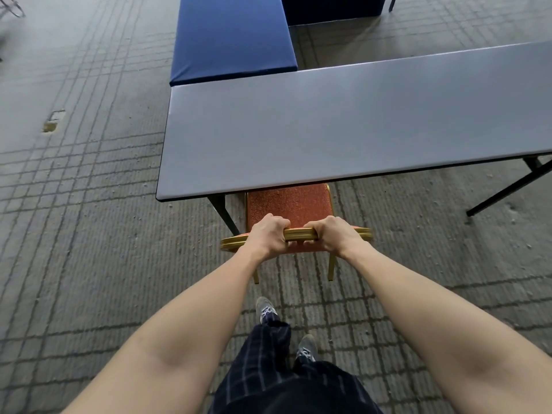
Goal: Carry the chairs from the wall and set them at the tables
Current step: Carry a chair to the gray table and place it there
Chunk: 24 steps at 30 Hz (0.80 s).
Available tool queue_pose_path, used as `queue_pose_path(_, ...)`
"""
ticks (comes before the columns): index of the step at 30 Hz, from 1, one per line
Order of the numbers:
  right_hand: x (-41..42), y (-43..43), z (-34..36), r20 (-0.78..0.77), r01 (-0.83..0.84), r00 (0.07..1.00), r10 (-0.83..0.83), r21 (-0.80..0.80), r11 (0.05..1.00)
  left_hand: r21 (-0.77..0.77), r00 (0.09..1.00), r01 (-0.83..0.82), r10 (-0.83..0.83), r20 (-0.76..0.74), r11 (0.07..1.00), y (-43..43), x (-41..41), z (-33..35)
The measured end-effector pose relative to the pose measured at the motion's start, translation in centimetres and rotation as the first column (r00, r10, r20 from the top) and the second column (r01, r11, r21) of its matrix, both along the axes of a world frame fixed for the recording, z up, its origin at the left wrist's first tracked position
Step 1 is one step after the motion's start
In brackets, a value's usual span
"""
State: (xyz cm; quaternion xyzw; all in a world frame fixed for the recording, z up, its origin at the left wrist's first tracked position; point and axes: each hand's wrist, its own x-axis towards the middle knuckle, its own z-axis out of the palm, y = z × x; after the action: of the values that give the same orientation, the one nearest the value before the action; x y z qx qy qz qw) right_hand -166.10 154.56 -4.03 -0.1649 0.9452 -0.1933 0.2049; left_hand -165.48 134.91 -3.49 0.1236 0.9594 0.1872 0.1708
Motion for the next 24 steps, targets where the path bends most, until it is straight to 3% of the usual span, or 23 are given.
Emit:
queue_pose_path(13,1.1,-1.0,-2.9,-0.065,-0.077,0.995,0.079,0.044,0.996,-0.080,0.999,-0.017,0.020,0.042,0.997,-0.4,0.5,-2.3)
queue_pose_path(19,-5.9,-2.0,-2.9,-0.082,-0.105,0.991,0.109,0.057,0.993,-0.042,0.995,-0.099,0.099,0.006,0.994,-1.7,-6.0,-2.7)
queue_pose_path(24,-11.0,0.4,-1.5,-0.073,-0.105,0.991,0.109,0.051,0.993,0.013,0.982,-0.152,0.152,-0.116,0.988,1.1,-9.1,-2.9)
